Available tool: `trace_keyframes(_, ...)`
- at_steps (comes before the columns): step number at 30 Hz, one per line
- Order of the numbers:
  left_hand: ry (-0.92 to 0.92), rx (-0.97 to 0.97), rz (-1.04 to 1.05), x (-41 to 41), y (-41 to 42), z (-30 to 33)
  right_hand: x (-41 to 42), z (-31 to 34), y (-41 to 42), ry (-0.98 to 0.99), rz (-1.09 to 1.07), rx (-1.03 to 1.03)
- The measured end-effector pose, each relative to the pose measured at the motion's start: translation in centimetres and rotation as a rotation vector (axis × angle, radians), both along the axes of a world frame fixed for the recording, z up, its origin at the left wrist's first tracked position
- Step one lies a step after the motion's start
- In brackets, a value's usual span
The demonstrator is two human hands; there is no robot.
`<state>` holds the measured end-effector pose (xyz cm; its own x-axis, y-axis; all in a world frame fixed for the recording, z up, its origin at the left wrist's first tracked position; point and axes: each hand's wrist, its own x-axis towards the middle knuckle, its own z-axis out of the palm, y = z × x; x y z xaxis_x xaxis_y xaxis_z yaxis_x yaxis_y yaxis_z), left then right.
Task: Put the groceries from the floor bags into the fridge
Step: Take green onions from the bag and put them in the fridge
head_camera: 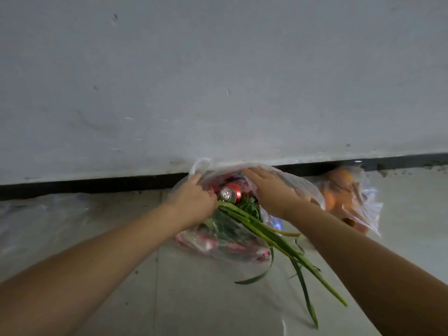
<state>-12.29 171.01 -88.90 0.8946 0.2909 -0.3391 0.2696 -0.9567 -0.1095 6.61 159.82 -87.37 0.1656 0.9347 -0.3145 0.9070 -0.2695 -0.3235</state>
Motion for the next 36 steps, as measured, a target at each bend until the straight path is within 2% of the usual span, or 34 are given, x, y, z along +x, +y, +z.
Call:
trace_keyframes(1, 0.062, -0.055, 0.073, -1.2, -0.2, 0.5, 0.0, 0.1, -0.1, 0.004, 0.002, -0.042)
trace_keyframes(2, 0.015, -0.128, 0.134, -2.3, -0.3, 0.9, 0.0, -0.4, 0.3, 0.011, 0.018, -0.066)
trace_keyframes(4, -0.072, -0.328, 0.405, -4.7, -1.2, 0.6, 0.5, -1.2, 1.4, 0.012, 0.02, -0.048)
trace_keyframes(5, -0.147, -0.296, 0.561, -5.5, -1.9, -0.2, 0.7, -1.8, 2.1, 0.025, 0.002, -0.022)
trace_keyframes(6, -0.17, -0.173, 0.601, -6.2, -2.4, -1.2, 0.8, -2.6, 2.7, 0.038, -0.008, -0.001)
trace_keyframes(7, -0.173, 0.018, 0.538, -7.1, -2.8, -1.8, 1.0, -3.3, 3.2, 0.031, 0.009, -0.001)
trace_keyframes(8, -0.015, 0.002, 0.447, -7.8, -3.1, -2.6, 1.0, -3.7, 3.4, 0.013, 0.037, -0.025)
trace_keyframes(9, 0.234, -0.103, 0.258, -8.4, -3.6, -2.7, 1.0, -4.1, 3.3, -0.001, 0.056, -0.059)
trace_keyframes(10, 0.379, -0.196, 0.078, -8.6, -3.8, -2.2, 0.9, -4.1, 3.1, -0.005, 0.049, -0.081)
trace_keyframes(11, 0.433, -0.23, 0.006, -8.9, -3.5, -1.7, 0.7, -3.8, 2.9, 0.001, 0.019, -0.082)
trace_keyframes(13, 0.357, -0.263, 0.114, -9.4, -2.9, -0.1, 0.1, -3.2, 2.8, 0.045, -0.054, -0.034)
trace_keyframes(17, 0.017, -0.621, 0.654, -8.7, -0.7, 0.4, -2.0, -1.5, 4.3, 0.015, -0.103, 0.051)
trace_keyframes(19, -0.056, -0.639, 0.819, -8.1, 0.8, 0.4, -2.9, -1.1, 5.6, 0.01, -0.035, 0.022)
trace_keyframes(24, 0.167, -0.511, 0.716, -7.6, 2.1, 1.5, -6.9, -1.3, 7.3, 0.1, 0.25, -0.108)
trace_keyframes(26, 0.198, -0.52, 0.639, -7.6, 1.3, 1.8, -8.4, -2.9, 7.2, 0.134, 0.268, -0.156)
trace_keyframes(29, 0.148, -0.551, 0.563, -7.2, 0.0, 1.3, -9.1, -4.7, 7.8, 0.077, 0.259, -0.158)
trace_keyframes(31, 0.077, -0.716, 0.654, -6.7, -0.8, 0.9, -8.7, -5.0, 8.4, -0.002, 0.279, -0.163)
trace_keyframes(33, -0.013, -0.95, 0.838, -6.1, -1.7, 0.6, -8.5, -4.8, 8.5, -0.019, 0.267, -0.172)
trace_keyframes(36, -0.135, -1.365, 1.335, -5.0, -3.7, 0.7, -9.2, -3.9, 8.4, 0.076, 0.214, -0.236)
